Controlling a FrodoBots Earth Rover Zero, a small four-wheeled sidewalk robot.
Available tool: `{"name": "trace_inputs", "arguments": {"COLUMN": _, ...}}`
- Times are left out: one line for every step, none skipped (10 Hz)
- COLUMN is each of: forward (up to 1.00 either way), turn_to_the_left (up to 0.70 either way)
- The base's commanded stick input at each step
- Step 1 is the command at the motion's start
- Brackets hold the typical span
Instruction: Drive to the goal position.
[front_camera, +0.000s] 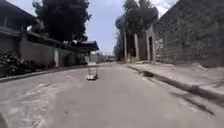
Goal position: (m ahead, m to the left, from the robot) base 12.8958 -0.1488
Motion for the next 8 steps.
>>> {"name": "trace_inputs", "arguments": {"forward": 1.00, "turn_to_the_left": 0.00}}
{"name": "trace_inputs", "arguments": {"forward": 1.00, "turn_to_the_left": 0.00}}
{"name": "trace_inputs", "arguments": {"forward": 1.00, "turn_to_the_left": 0.00}}
{"name": "trace_inputs", "arguments": {"forward": 1.00, "turn_to_the_left": 0.00}}
{"name": "trace_inputs", "arguments": {"forward": 1.00, "turn_to_the_left": 0.00}}
{"name": "trace_inputs", "arguments": {"forward": 1.00, "turn_to_the_left": 0.00}}
{"name": "trace_inputs", "arguments": {"forward": 1.00, "turn_to_the_left": 0.00}}
{"name": "trace_inputs", "arguments": {"forward": 1.00, "turn_to_the_left": 0.00}}
